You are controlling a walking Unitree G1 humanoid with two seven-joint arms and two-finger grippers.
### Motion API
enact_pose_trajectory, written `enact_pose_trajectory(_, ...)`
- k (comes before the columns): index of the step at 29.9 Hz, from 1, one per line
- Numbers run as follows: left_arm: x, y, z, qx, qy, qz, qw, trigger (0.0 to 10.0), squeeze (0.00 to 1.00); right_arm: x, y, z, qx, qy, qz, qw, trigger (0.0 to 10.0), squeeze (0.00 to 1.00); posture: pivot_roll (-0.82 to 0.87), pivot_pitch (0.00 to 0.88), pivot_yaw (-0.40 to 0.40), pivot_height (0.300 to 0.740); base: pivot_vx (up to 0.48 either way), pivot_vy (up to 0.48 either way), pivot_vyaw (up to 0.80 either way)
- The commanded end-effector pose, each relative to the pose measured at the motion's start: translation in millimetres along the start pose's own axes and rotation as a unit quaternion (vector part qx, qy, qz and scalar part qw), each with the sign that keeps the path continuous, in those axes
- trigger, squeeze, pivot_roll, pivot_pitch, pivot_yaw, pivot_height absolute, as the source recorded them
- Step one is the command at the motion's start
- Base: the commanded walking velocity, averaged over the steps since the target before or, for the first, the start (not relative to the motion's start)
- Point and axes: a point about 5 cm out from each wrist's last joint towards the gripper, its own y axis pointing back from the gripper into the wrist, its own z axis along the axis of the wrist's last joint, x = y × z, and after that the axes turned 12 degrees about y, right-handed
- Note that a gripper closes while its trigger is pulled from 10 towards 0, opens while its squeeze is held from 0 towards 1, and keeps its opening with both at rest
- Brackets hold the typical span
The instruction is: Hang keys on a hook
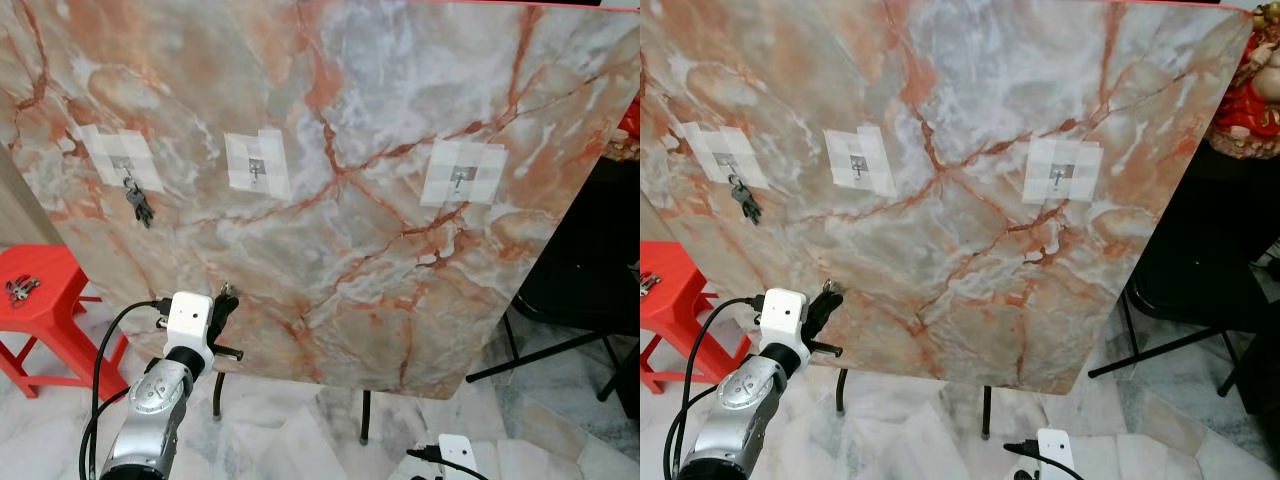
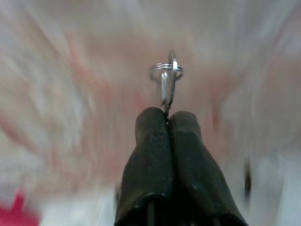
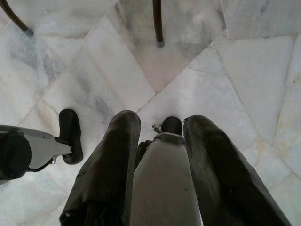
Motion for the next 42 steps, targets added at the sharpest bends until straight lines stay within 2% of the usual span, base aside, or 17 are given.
enact_pose_trajectory(1,7.2,14.0,-49,0.151,-0.028,-0.006,0.988,10.0,0.00,-0.8,0.0,1,0.000,-0.002,-0.002,1.000,10.0,0.00,0.10,0.039,-0.026,0.723,0.000,0.000,0.00)
enact_pose_trajectory(2,9.7,19.6,-60,0.183,-0.031,-0.009,0.983,10.0,0.00,-0.7,0.0,0,0.000,-0.002,-0.002,1.000,10.0,0.00,0.10,0.039,-0.026,0.723,0.000,0.000,0.00)
enact_pose_trajectory(4,17.5,35.1,-85,0.260,-0.094,-0.018,0.961,10.0,0.00,-0.5,0.0,0,0.001,-0.002,-0.001,1.000,10.0,0.00,0.10,0.039,-0.023,0.723,0.000,0.000,0.00)
enact_pose_trajectory(6,27.9,53.4,-110,0.336,-0.155,-0.016,0.929,10.0,0.00,-0.3,0.0,0,0.001,-0.002,-0.001,1.000,10.0,0.00,0.10,0.039,-0.023,0.723,0.000,0.000,0.00)
enact_pose_trajectory(11,33.5,101.3,-158,0.482,-0.157,-0.050,0.861,10.0,0.00,0.1,0.0,0,0.002,-0.002,0.000,1.000,10.0,0.00,0.10,0.035,-0.022,0.723,0.000,0.000,0.00)
enact_pose_trajectory(12,33.5,101.3,-158,0.482,-0.157,-0.050,0.861,10.0,0.00,0.1,0.0,0,0.002,-0.002,0.000,1.000,10.0,0.00,0.10,0.035,-0.022,0.723,0.000,0.000,0.00)
enact_pose_trajectory(14,28.9,100.9,-160,0.470,-0.096,-0.037,0.877,10.0,0.00,0.0,0.0,-1,0.003,-0.001,0.000,1.000,10.0,0.00,0.10,0.032,-0.020,0.723,0.000,0.000,0.00)
enact_pose_trajectory(19,28.6,100.8,-161,0.473,-0.108,-0.038,0.873,10.0,0.00,-0.5,0.2,-1,0.004,0.001,0.001,1.000,10.0,0.00,0.11,0.028,-0.022,0.723,0.000,0.000,0.00)
enact_pose_trajectory(22,23.5,92.8,-159,0.453,-0.079,-0.036,0.887,10.0,0.00,-1.0,0.4,-2,0.005,0.002,0.001,1.000,10.0,0.00,0.10,0.026,-0.023,0.723,0.000,0.000,0.00)
enact_pose_trajectory(24,23.0,90.6,-158,0.450,-0.091,-0.040,0.887,10.0,0.00,-1.1,0.4,-2,0.005,0.003,0.001,1.000,10.0,0.00,0.10,0.026,-0.023,0.723,0.000,0.000,0.00)
enact_pose_trajectory(26,22.6,83.4,-153,0.423,-0.093,-0.028,0.901,10.0,0.00,-1.3,0.4,-2,0.004,0.000,-0.001,1.000,10.0,0.00,0.10,0.028,-0.023,0.723,0.000,0.000,0.00)
enact_pose_trajectory(27,22.6,83.4,-153,0.423,-0.093,-0.028,0.901,10.0,0.00,-1.3,0.4,-2,0.004,0.000,-0.001,1.000,10.0,0.00,0.10,0.028,-0.023,0.723,0.000,0.000,0.00)
enact_pose_trajectory(30,23.5,68.6,-140,0.359,-0.047,0.022,0.932,10.0,0.00,-1.3,0.3,-2,0.003,-0.003,-0.004,1.000,10.0,0.00,0.10,0.034,-0.023,0.723,0.000,0.000,0.00)
enact_pose_trajectory(31,23.8,67.2,-138,0.351,-0.037,0.030,0.935,10.0,0.00,-1.2,0.3,-2,0.003,-0.003,-0.004,1.000,10.0,0.00,0.10,0.035,-0.022,0.723,0.000,0.000,0.00)
enact_pose_trajectory(33,23.6,59.7,-131,0.308,0.020,0.062,0.949,10.0,0.00,-0.7,0.2,-1,0.003,-0.003,-0.004,1.000,10.0,0.00,0.10,0.034,-0.021,0.723,0.000,0.000,0.00)
enact_pose_trajectory(37,25.0,45.2,-108,0.210,0.076,0.113,0.968,10.0,0.00,-1.1,0.2,-1,0.003,-0.003,-0.004,1.000,10.0,0.00,0.10,0.038,-0.020,0.723,0.000,0.000,0.00)
enact_pose_trajectory(42,16.3,32.9,-91,0.140,0.105,0.126,0.977,10.0,0.00,-1.5,0.2,-1,0.002,-0.002,-0.004,1.000,10.0,0.00,0.10,0.039,-0.023,0.723,0.000,0.000,0.00)
